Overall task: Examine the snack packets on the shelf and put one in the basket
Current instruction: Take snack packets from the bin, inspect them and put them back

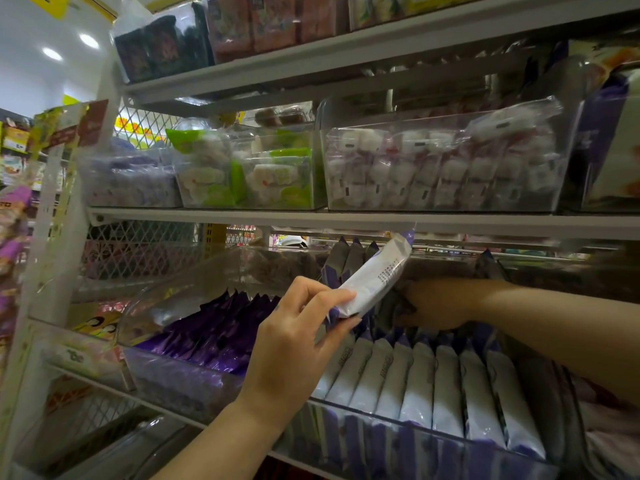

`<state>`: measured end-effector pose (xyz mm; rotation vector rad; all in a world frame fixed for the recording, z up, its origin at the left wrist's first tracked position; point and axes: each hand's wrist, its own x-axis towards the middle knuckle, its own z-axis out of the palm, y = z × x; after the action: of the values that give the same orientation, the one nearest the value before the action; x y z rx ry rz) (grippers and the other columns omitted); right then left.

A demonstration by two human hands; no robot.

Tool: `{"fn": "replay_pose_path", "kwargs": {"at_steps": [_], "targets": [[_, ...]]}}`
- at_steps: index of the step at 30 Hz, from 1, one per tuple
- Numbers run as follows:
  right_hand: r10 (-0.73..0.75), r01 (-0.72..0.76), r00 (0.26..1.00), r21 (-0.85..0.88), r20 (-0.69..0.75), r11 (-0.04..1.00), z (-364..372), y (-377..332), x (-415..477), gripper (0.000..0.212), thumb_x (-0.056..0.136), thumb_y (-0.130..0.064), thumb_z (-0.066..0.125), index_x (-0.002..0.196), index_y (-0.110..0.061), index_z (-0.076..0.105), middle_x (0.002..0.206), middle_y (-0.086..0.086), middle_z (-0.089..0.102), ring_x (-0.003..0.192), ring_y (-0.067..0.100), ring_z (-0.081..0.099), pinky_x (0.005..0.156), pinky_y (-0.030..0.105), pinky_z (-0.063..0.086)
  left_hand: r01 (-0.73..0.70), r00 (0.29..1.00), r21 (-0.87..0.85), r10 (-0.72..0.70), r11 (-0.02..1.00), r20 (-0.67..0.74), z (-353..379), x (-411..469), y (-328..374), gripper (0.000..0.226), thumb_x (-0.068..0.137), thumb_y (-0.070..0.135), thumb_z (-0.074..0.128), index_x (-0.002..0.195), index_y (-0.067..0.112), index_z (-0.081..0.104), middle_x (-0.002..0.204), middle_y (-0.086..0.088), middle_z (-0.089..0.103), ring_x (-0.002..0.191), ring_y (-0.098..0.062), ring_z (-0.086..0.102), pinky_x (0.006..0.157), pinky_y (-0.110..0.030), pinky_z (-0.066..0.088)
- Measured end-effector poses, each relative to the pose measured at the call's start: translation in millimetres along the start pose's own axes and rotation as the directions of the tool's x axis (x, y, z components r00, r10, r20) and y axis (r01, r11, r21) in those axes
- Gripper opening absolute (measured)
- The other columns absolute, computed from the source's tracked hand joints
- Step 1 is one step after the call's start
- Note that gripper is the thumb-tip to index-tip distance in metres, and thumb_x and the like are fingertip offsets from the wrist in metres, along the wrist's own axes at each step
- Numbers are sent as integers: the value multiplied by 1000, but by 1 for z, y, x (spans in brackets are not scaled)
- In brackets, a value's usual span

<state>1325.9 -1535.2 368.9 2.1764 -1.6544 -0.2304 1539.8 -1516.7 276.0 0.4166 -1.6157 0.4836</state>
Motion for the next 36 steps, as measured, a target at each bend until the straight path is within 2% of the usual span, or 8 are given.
{"fn": "replay_pose_path", "kwargs": {"at_steps": [5, 9, 12, 16, 24, 27, 30, 36], "targets": [[6, -21, 994, 136, 109, 990, -9, 5, -9, 46, 93, -49, 47, 121, -16, 62, 120, 8, 65, 105, 25, 61, 90, 34, 47, -8, 998, 15, 7, 1000, 55, 0, 1, 2, 33, 80, 24, 71, 109, 22, 58, 95, 1, 58, 81, -5, 60, 66, -11, 53], [-28, 83, 981, 283, -194, 955, -23, 8, -18, 33, 98, -33, 46, 119, -15, 64, 120, 3, 64, 104, 19, 59, 95, 30, 43, 13, 998, -2, -13, 1000, 62, 6, 4, 5, 28, 83, 30, 70, 106, 16, 66, 92, 4, 57, 77, -2, 58, 69, -8, 50], [57, 105, 928, 405, -369, 908, -21, 7, -27, 12, 84, -37, 65, 93, -31, 64, 90, -7, 68, 79, 4, 62, 70, 19, 50, 86, 995, -43, -83, 995, 62, 13, 10, 12, 31, 82, 34, 73, 105, 14, 68, 92, 6, 56, 75, -4, 58, 65, -16, 53], [84, 252, 881, 614, -465, 748, -11, 1, -40, 49, 61, -48, 81, 97, -38, 49, 87, -15, 64, 80, -7, 62, 65, 10, 50, 166, 984, -41, -163, 985, 78, 30, 22, 23, 30, 74, 24, 82, 100, 15, 69, 90, 7, 57, 70, -6, 58, 62, -25, 53], [42, 100, 962, 491, -270, 866, -7, 3, -39, 112, 55, -61, 80, 143, -33, 18, 124, -12, 55, 104, 8, 57, 90, 28, 52, 212, 944, 107, -232, 971, 234, 52, 31, 20, 27, 77, 36, 76, 99, 23, 68, 97, 7, 64, 87, -17, 62, 80, -34, 48], [-23, 123, 969, 403, -246, 907, -7, -5, -28, 91, 66, -54, 78, 139, -32, 28, 127, -6, 58, 105, 14, 59, 93, 34, 51, 113, 917, 356, -235, 928, 322, 57, 45, 16, 32, 87, 55, 55, 109, 33, 62, 109, 12, 63, 106, -16, 54, 90, -33, 28], [-47, 129, 964, 308, -261, 943, -13, -5, -14, 74, 79, -50, 70, 140, -28, 33, 138, -2, 50, 120, 20, 52, 101, 36, 43, 94, 883, 373, -250, 923, 397, 54, 52, 8, 49, 91, 62, 29, 121, 37, 59, 120, 12, 58, 120, -15, 44, 106, -34, 23], [11, 43, 955, 175, -297, 984, -11, -2, 6, 66, 93, -35, 54, 149, -23, 21, 145, 6, 42, 123, 26, 49, 102, 38, 42, -79, 787, 465, -231, 882, 572, 39, 41, -26, 59, 95, 37, 51, 149, 34, 27, 148, 2, 30, 135, -23, 30, 101, -33, 42]]}}
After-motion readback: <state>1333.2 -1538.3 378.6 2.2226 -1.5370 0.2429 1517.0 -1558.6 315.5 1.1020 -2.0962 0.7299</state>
